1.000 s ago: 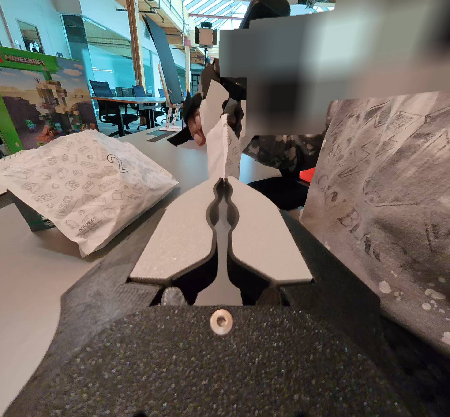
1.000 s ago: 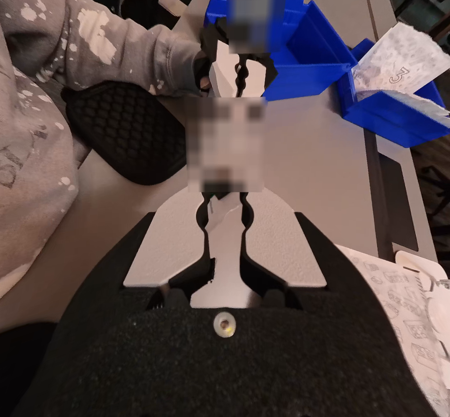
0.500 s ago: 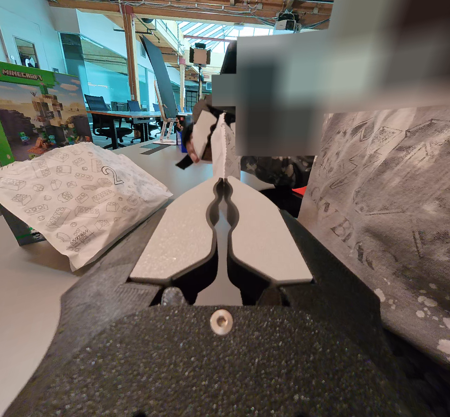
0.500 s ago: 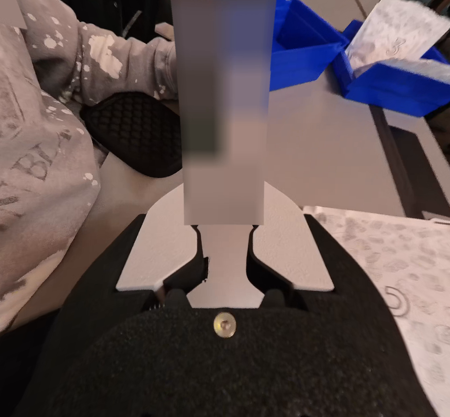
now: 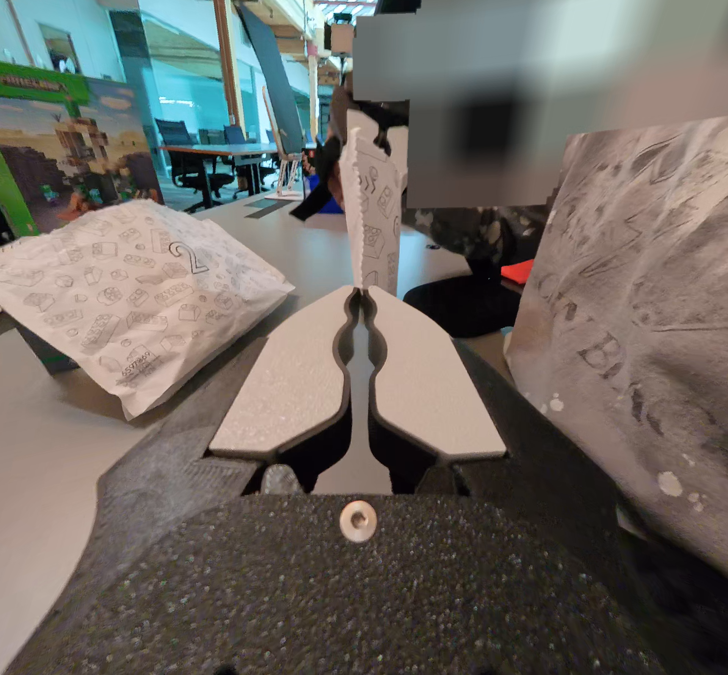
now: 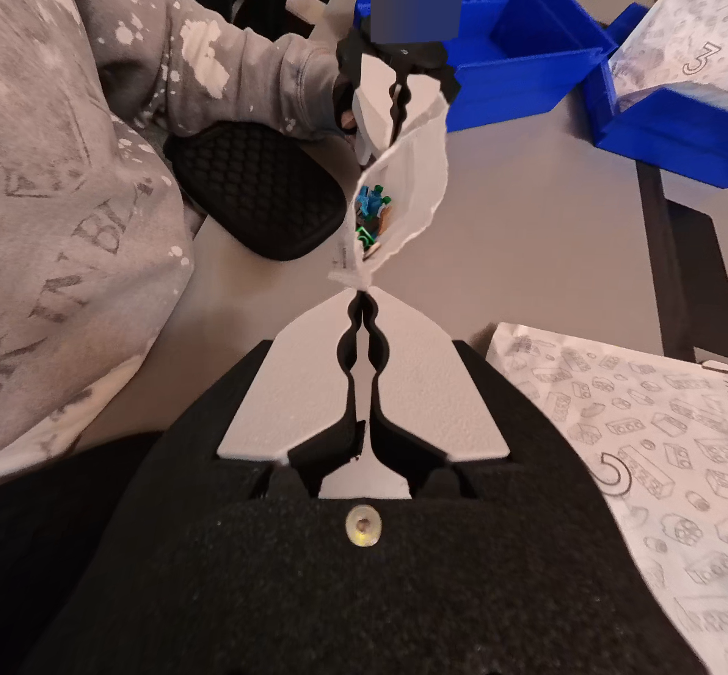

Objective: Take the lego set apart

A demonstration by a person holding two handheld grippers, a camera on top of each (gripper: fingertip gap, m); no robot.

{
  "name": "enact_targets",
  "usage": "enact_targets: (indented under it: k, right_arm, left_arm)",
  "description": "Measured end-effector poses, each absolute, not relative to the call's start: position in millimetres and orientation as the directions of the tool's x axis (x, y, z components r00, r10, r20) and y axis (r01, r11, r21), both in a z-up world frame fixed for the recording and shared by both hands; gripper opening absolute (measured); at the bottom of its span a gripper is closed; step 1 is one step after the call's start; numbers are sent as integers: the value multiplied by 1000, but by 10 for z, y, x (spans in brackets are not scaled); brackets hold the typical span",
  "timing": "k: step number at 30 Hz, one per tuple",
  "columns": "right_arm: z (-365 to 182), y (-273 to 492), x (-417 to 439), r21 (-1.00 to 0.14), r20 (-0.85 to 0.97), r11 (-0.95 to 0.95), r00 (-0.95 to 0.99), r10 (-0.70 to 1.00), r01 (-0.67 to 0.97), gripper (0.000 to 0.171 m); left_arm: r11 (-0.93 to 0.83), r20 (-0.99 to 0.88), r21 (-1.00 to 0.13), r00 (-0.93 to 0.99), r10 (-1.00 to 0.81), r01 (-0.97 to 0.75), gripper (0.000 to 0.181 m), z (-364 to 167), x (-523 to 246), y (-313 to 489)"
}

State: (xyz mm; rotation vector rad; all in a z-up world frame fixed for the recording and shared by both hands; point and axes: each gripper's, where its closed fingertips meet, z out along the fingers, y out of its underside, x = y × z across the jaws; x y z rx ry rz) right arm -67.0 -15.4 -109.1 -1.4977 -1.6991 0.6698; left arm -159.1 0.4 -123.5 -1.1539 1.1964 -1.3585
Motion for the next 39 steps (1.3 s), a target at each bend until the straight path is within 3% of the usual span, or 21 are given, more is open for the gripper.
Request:
enact_targets:
  k: [4,6,8,13,17,20,21,22,27,33,39]
  right_arm:
    - [-1094,-195,-610,-789,144,147,-54,988,596,0]
    - [-1226,-219,-637,-775,104,124,-68,992,619,0]
    - [-1457,-209,-642,-742,82,107,-68,994,661,0]
    - [-1671,-173,-580,-757,63,54,-9,998,651,0]
    - [-1923,123,-400,-733,93,-35,150,984,680,0]
    - [-2126,305,-333,-738,6,-185,281,960,649,4]
    - [-2187,325,-336,-739,-43,-235,305,951,631,18]
    - [-2242,333,-337,-734,-76,-268,317,945,624,22]
    - [-2364,345,-339,-740,-74,-268,322,944,616,27]
    - [-2391,359,-235,-754,-47,-251,331,943,607,26]
    - [-2202,517,-34,-819,-26,-252,406,914,516,23]
  left_arm:
    - [-95,96,-995,-85,-992,-10,19,-1382,-1450,10]
    - [-85,90,-993,-61,-994,-84,0,-1528,-1336,22]
    - [-61,74,-975,-55,-996,-212,0,-1783,-1265,22]
    - [-54,61,-977,-29,-998,-205,0,-1789,-1270,62]
    - [-74,41,-959,123,-992,-275,0,-1867,-1305,355]
    - [-176,105,-911,204,-973,-372,16,-2070,-1334,544]
    - [-232,158,-890,212,-965,-392,22,-2137,-1331,567]
    - [-287,215,-867,214,-953,-406,28,-2194,-1322,576]
    - [-456,391,-745,234,-890,-487,42,-2454,-1261,596]
    - [-511,482,-680,204,-852,-526,17,-2477,-1158,571]
    - [-374,368,-758,124,-922,-534,1,-2449,-1062,505]
